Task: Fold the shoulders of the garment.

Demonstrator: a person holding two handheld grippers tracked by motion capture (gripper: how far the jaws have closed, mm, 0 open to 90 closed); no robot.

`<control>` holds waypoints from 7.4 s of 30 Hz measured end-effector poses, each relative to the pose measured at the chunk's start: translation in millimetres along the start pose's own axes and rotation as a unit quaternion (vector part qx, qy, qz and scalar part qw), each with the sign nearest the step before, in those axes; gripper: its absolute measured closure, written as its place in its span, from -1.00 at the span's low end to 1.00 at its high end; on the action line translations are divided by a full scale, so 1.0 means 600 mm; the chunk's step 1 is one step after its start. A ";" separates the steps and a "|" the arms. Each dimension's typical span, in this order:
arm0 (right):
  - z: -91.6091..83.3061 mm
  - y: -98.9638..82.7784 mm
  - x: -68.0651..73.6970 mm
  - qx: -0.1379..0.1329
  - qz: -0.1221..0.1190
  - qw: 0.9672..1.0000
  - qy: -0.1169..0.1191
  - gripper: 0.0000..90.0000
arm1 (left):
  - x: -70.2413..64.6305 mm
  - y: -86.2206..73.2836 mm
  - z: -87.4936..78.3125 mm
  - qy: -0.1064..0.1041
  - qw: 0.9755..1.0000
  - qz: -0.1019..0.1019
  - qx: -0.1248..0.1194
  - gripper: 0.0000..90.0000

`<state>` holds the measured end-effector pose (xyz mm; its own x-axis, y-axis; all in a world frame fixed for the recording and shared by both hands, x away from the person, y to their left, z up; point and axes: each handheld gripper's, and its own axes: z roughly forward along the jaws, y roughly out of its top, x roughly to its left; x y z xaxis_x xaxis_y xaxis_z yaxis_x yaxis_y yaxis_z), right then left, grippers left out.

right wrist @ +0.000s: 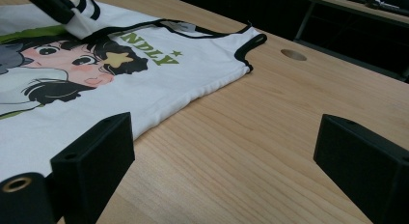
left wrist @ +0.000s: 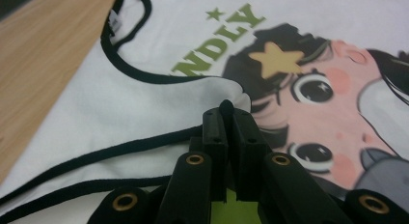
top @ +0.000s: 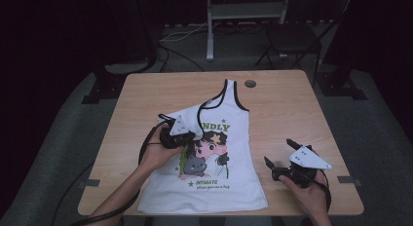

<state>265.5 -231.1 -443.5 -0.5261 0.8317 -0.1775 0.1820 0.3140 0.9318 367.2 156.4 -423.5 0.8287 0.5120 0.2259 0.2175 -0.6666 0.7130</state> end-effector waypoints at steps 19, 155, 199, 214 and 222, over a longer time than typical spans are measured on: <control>0.000 0.000 0.000 0.000 -0.001 1.000 -0.001 -0.85 | 0.019 -0.015 -0.004 -0.046 0.997 -0.050 0.041 0.64; 0.409 0.202 -0.174 0.122 0.001 0.991 0.060 -0.56 | -0.051 -0.191 -0.205 0.046 0.953 -0.227 -0.193 -0.59; 0.583 0.162 -0.199 0.164 0.085 0.977 0.102 0.79 | -0.062 -0.217 -0.216 0.074 0.944 -0.262 -0.185 -0.59; 0.458 0.196 -0.136 0.077 0.017 0.982 0.172 0.81 | -0.060 -0.208 -0.205 0.057 0.946 -0.260 -0.188 -0.59; 0.379 0.187 -0.088 0.062 -0.035 0.979 0.192 0.81 | -0.061 -0.200 -0.197 0.044 0.947 -0.255 -0.189 -0.59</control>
<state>502.8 -135.4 -401.6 -0.8100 0.5802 -0.0850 0.2218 0.4372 0.8716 250.0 281.8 -439.1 0.6154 0.7696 -0.1701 0.3647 -0.0867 0.9271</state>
